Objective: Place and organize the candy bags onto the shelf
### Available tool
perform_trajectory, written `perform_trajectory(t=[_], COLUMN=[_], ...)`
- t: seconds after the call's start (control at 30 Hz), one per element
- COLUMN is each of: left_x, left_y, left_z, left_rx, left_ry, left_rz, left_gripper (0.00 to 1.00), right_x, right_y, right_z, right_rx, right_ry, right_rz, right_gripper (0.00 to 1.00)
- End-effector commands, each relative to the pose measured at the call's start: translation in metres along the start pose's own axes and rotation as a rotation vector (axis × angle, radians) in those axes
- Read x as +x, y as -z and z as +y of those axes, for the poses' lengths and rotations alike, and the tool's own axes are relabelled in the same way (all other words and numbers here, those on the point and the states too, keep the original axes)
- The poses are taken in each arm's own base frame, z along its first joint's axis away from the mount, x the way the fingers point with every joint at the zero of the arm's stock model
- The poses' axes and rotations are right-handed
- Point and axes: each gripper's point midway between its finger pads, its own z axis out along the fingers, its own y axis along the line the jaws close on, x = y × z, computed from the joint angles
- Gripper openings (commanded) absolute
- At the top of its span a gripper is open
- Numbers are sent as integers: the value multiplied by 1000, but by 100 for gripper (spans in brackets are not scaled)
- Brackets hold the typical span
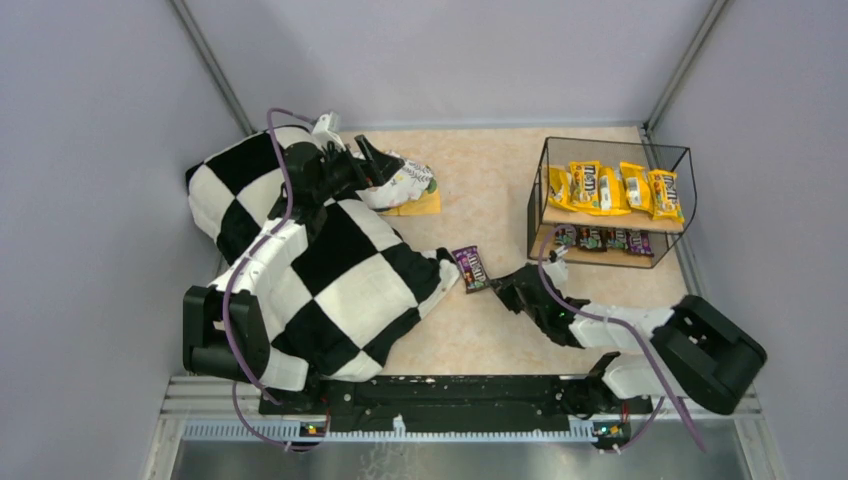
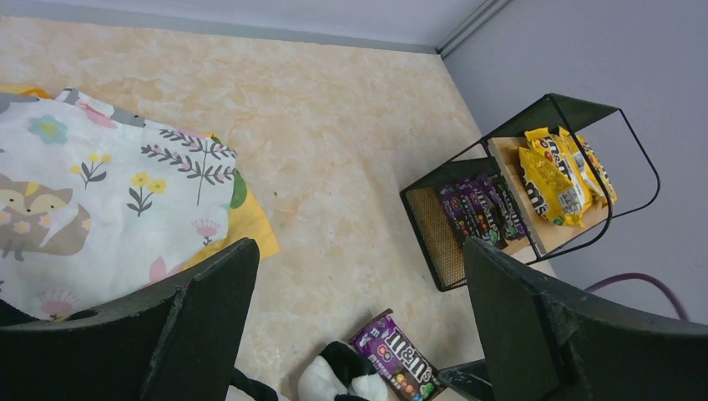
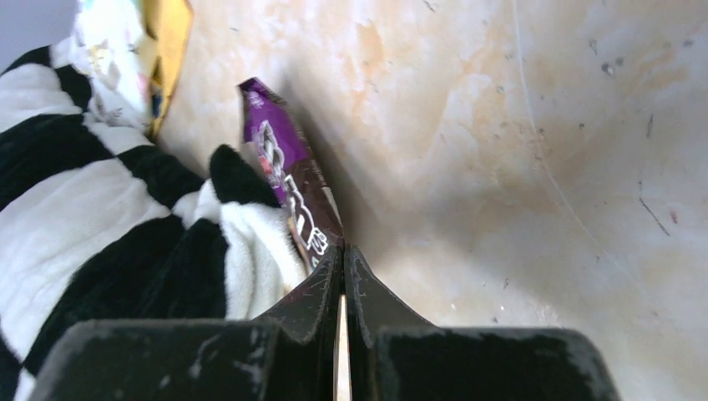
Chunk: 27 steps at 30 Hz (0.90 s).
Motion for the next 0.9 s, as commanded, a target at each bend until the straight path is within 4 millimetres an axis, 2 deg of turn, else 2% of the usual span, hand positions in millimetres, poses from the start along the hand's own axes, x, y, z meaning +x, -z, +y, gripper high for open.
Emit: perform_trajectory(t=[0.0, 0.23, 0.33, 0.47, 0.63, 0.73, 0.87], left_x=[-27, -25, -25, -24, -22, -18, -15], left_y=[4, 3, 3, 2, 1, -1, -3], left_z=[-18, -16, -16, -16, -17, -18, -19], left_rx=[45, 43, 42, 42, 36, 32, 29], left_ry=[-48, -43, -44, -44, -54, -63, -72], left_rz=[-62, -58, -59, -56, -54, -47, -38], left_gripper=[98, 98, 99, 98, 98, 99, 98], right_x=[-26, -62, -81, -93, -101, -107, -112], right_y=[22, 67, 88, 109, 119, 121, 113], right_z=[-8, -19, -12, -3, 1, 15, 29], right_rx=[39, 63, 40, 15, 27, -20, -92], right_ry=[160, 246, 318, 383, 423, 438, 420], right_rz=[-98, -201, -259, -279, -283, -289, -243], right_gripper=[0, 0, 0, 0, 0, 0, 0])
